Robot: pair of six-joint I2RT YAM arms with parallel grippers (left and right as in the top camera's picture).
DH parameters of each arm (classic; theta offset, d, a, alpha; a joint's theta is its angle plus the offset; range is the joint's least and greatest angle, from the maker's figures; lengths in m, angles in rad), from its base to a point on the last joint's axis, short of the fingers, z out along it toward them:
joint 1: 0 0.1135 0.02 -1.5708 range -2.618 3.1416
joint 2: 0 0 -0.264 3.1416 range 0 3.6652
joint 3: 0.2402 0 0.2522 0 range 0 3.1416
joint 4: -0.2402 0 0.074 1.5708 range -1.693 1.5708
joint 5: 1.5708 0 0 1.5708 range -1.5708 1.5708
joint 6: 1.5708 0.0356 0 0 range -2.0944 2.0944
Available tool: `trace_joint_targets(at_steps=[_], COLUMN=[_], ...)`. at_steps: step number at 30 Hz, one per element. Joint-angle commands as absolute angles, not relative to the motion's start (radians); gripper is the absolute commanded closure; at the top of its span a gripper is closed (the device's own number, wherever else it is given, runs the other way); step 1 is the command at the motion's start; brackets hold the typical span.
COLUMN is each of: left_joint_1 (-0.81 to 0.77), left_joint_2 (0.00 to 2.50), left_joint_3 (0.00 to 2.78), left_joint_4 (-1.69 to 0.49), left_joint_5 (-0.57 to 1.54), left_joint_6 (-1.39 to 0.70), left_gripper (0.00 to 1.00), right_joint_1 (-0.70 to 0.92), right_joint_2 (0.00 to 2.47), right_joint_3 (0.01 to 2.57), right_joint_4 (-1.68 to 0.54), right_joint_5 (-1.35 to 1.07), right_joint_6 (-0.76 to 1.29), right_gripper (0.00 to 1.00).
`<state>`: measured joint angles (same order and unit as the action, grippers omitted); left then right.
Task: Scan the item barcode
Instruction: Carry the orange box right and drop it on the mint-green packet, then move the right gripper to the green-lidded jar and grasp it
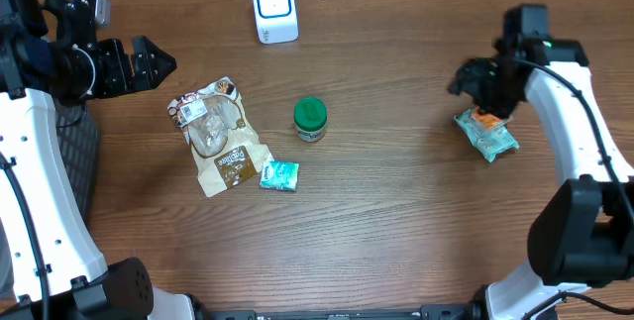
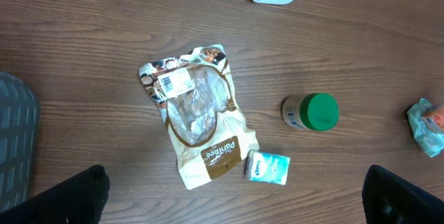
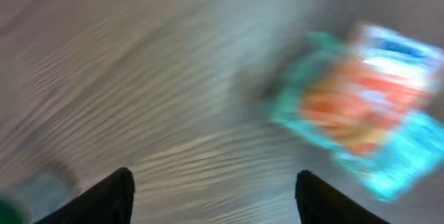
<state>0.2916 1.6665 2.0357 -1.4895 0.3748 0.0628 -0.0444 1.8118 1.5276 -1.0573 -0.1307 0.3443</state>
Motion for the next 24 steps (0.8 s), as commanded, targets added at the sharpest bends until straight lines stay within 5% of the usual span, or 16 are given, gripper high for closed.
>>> trace_joint_targets(at_steps=[1, 16, 24], left_joint_1=[0.292, 0.292, 0.292], left_joint_2=[1.656, 1.656, 1.656], left_joint_3=[2.048, 2.048, 2.048], left_joint_4=[-1.488, -1.488, -1.488], left_joint_5=[0.385, 0.385, 0.385], left_joint_6=[0.083, 0.083, 0.083], left_gripper=[0.0, 0.0, 0.0], right_joint_1=[0.077, 0.499, 0.608], right_joint_2=[1.798, 1.829, 1.946], right_joint_3=[1.583, 1.626, 1.626], right_joint_4=[-1.049, -0.847, -0.762], right_joint_5=[-0.211, -0.088, 0.087], right_joint_6=[0.244, 0.36, 0.383], right_gripper=[0.27, 0.16, 0.0])
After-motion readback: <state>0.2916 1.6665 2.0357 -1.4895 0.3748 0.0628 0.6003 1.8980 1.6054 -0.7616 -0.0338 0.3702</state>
